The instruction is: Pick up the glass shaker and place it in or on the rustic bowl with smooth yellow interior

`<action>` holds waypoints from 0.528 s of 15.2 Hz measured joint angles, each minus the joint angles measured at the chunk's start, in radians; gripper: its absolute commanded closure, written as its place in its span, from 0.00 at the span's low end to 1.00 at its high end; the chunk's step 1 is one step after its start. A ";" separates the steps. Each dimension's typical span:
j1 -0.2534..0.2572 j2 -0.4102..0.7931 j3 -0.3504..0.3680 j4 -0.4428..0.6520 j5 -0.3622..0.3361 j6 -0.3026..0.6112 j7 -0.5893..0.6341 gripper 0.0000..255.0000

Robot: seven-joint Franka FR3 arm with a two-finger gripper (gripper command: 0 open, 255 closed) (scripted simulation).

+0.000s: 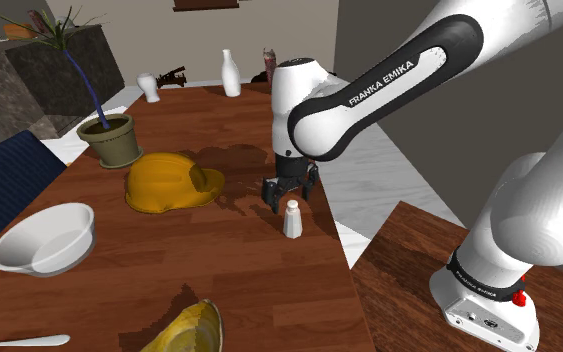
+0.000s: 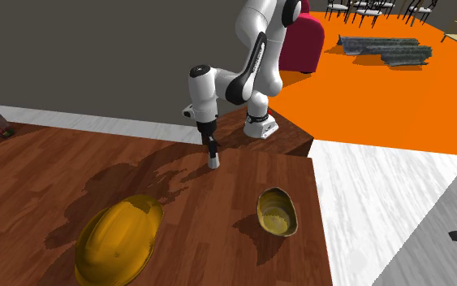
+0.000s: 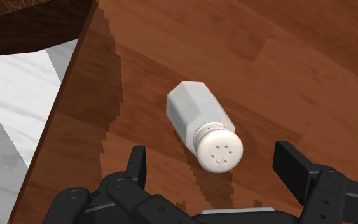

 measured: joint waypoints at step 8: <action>0.000 0.000 0.000 0.000 0.000 0.000 0.000 1.00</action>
